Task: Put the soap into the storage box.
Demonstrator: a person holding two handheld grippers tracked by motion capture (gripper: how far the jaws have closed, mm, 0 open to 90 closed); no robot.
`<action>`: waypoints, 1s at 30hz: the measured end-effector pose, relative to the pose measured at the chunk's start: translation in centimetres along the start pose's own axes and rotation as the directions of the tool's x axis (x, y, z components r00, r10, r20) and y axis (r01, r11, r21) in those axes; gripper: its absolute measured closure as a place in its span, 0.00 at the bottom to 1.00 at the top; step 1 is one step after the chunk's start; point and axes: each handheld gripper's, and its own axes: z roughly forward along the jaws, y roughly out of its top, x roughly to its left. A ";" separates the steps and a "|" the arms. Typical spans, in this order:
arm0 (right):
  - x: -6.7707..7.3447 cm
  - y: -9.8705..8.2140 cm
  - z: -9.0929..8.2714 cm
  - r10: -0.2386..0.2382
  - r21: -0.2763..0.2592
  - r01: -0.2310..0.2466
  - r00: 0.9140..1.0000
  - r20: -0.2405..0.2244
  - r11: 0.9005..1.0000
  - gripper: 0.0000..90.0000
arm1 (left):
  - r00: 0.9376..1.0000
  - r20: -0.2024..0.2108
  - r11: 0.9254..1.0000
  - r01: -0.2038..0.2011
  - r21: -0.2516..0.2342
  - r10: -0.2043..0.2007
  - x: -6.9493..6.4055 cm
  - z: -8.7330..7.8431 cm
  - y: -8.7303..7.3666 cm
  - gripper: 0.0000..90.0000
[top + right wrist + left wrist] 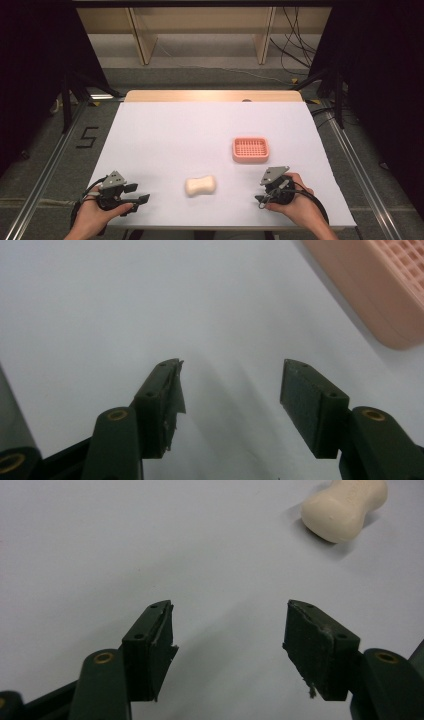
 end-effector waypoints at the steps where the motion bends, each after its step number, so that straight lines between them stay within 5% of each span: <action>1: 0.1 0.2 0.1 -0.032 0.005 0.032 0.999 -0.021 0.999 0.46 | 1.000 0.003 1.000 -0.003 0.008 0.003 0.0 0.0 0.0 0.40; 5: 0.7 1.6 0.4 -0.166 0.069 0.173 0.982 -0.094 0.983 0.44 | 1.000 0.010 1.000 -0.010 0.007 0.010 -0.1 0.1 0.0 0.40; 8: 1.1 3.2 0.7 -0.275 0.132 0.302 0.942 -0.192 0.944 0.44 | 1.000 0.016 1.000 -0.013 0.007 0.013 -0.1 0.1 0.0 0.39; 12: 1.2 5.8 0.7 -0.316 0.178 0.348 0.930 -0.186 0.920 0.43 | 1.000 0.022 1.000 0.007 -0.005 -0.007 -0.3 0.2 -0.1 0.39; 13: 0.9 6.5 0.9 -0.357 0.169 0.390 0.913 -0.195 0.905 0.43 | 1.000 0.018 1.000 0.008 0.003 -0.008 -0.2 0.2 -0.1 0.39; 14: 0.9 6.5 0.9 -0.357 0.169 0.390 0.913 -0.195 0.905 0.43 | 1.000 0.018 1.000 0.008 0.003 -0.008 -0.2 0.2 -0.1 0.39; 15: 1.0 7.7 0.8 -0.318 0.217 0.354 0.930 -0.185 0.910 0.43 | 1.000 0.015 1.000 -0.009 0.005 0.009 -0.2 0.2 -0.1 0.39; 16: 0.9 8.0 1.0 -0.351 0.196 0.389 0.915 -0.201 0.900 0.43 | 1.000 0.020 1.000 -0.005 0.004 0.005 -0.2 0.2 -0.1 0.39; 19: 0.8 9.3 1.3 -0.348 0.214 0.389 0.915 -0.205 0.896 0.43 | 1.000 0.025 1.000 -0.002 -0.001 0.002 -0.2 0.2 -0.1 0.39; 20: 0.5 9.6 1.5 -0.382 0.204 0.421 0.901 -0.207 0.884 0.43 | 1.000 0.024 1.000 0.002 0.006 -0.002 -0.2 0.2 -0.1 0.39; 21: 0.6 9.9 1.6 -0.367 0.198 0.409 0.904 -0.217 0.891 0.43 | 1.000 0.019 1.000 -0.009 0.003 0.009 -0.1 0.2 0.0 0.39; 22: 0.3 10.2 1.9 -0.414 0.178 0.453 0.884 -0.219 0.874 0.43 | 1.000 0.023 1.000 -0.008 0.001 0.008 -0.1 0.2 0.0 0.39; 26: 0.5 11.0 2.4 -0.394 0.179 0.438 0.889 -0.233 0.881 0.43 | 1.000 0.023 1.000 -0.009 0.002 0.009 -0.1 0.2 0.0 0.39; 27: 0.4 11.3 2.6 -0.414 0.182 0.457 0.880 -0.234 0.870 0.43 | 1.000 0.017 1.000 -0.006 0.000 0.006 -0.1 0.2 0.0 0.39; 28: 0.3 11.6 2.8 -0.451 0.163 0.495 0.858 -0.245 0.854 0.43 | 1.000 0.015 1.000 -0.009 0.003 0.009 -0.1 0.2 0.0 0.39; 29: 0.6 11.8 2.8 -0.418 0.180 0.464 0.876 -0.241 0.868 0.43 | 1.000 0.016 1.000 -0.009 0.002 0.009 -0.1 0.2 0.0 0.39; 30: 0.6 12.0 2.9 -0.422 0.178 0.469 0.873 -0.246 0.865 0.43 | 1.000 0.018 1.000 -0.007 0.004 0.007 -0.1 0.2 0.0 0.39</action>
